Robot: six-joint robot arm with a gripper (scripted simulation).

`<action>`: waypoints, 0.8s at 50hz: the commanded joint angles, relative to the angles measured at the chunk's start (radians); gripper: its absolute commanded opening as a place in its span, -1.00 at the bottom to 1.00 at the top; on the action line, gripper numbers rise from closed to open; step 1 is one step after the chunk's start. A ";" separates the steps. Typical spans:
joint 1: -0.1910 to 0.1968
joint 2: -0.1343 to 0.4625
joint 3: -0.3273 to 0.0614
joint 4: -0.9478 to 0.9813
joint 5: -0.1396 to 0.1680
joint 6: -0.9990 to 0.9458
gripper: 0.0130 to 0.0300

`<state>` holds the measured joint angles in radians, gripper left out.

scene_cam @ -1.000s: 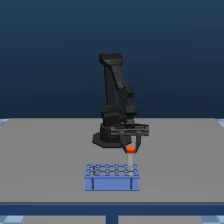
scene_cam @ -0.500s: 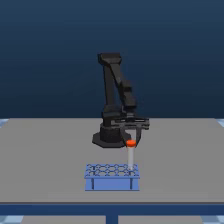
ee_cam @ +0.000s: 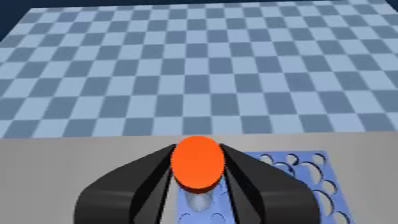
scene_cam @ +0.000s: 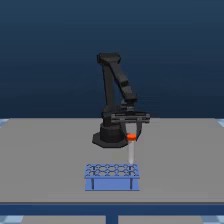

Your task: Pick up the centrifuge tube on the rack

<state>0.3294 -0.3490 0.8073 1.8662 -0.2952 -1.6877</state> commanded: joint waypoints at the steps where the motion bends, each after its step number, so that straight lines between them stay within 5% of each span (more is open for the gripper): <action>1: 0.000 -0.007 -0.010 0.054 -0.008 -0.079 -1.00; 40: 0.000 -0.040 -0.063 0.285 -0.047 -0.322 -1.00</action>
<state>0.3294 -0.3886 0.7457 2.1486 -0.3392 -2.0016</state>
